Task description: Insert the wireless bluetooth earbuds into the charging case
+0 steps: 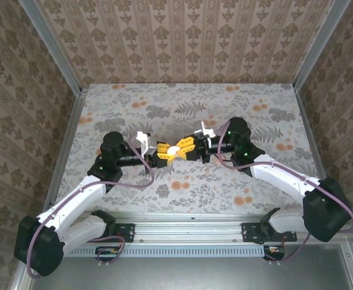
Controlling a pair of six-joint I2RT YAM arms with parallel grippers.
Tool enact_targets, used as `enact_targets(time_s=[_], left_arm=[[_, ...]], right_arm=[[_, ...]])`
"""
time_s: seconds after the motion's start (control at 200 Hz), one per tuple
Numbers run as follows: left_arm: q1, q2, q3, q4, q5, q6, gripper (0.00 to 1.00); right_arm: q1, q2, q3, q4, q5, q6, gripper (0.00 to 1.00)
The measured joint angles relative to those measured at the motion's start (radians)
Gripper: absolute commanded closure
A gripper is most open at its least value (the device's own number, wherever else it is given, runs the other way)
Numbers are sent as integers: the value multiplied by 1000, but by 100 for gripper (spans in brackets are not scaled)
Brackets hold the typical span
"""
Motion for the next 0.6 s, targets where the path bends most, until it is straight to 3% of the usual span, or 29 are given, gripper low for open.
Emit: enact_targets(time_s=[0.08,0.235,0.605], left_arm=[[0,0,0,0,-1,0,85],[-4,0,2,-10,-11,8,86],[-6,-1,49,-128,-49,115,87]], right_arm=[[0,0,0,-4,0,-8,79],[0,0,4,-40,11,-35,55],[0,-48,112,-372,41,-219,53]])
